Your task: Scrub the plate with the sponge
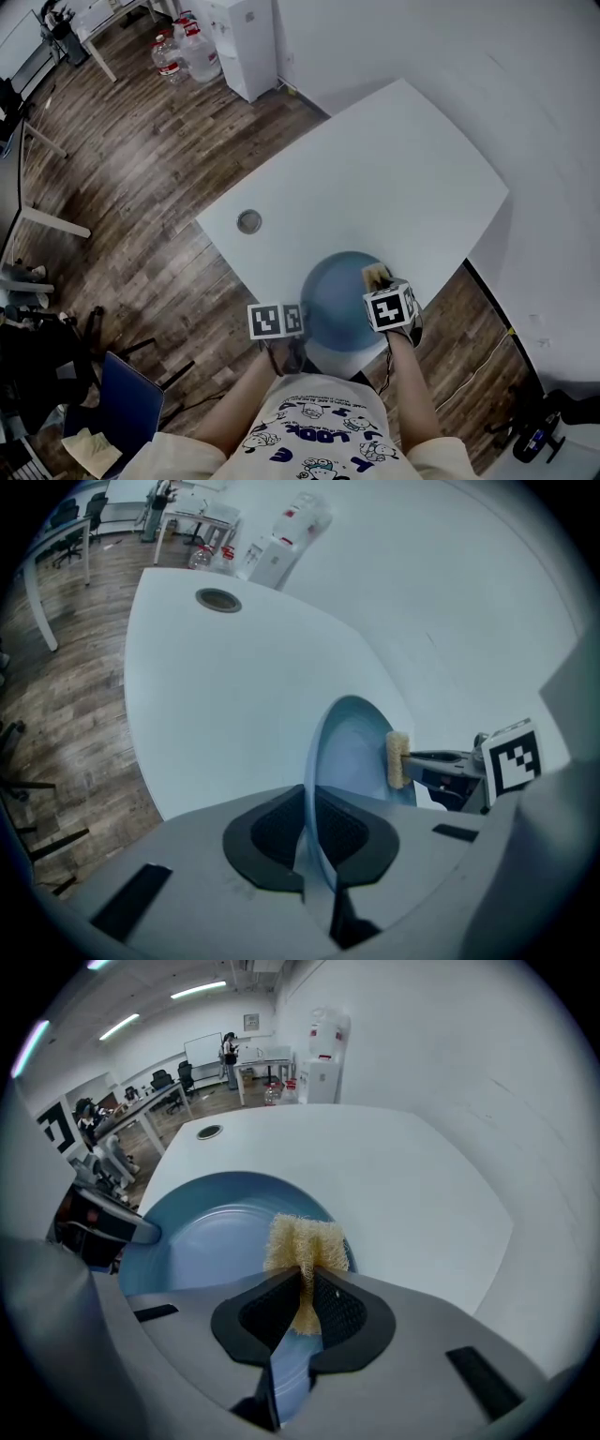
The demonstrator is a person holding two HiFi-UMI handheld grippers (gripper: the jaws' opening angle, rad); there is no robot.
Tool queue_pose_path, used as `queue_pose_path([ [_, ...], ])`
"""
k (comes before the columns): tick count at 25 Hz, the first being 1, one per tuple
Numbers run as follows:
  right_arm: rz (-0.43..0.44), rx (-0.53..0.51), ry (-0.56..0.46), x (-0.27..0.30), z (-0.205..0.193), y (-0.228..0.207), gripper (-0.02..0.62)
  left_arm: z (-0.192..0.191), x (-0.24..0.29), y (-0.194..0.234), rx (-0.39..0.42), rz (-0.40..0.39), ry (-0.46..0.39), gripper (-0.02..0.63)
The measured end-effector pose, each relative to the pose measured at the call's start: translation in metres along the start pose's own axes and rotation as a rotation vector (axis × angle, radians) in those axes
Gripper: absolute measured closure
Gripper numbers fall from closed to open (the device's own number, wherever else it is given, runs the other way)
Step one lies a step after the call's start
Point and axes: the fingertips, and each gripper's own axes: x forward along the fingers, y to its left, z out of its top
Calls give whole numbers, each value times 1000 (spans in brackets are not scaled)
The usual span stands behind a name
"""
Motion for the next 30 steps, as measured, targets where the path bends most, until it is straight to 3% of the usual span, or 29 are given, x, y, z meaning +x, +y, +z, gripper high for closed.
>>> queue_pose_path([
  [15, 19, 80, 55, 16, 12, -3, 543, -1, 1, 2, 69, -21, 48, 583],
  [30, 62, -3, 44, 28, 41, 23, 543, -1, 1, 2, 54, -35, 36, 581],
])
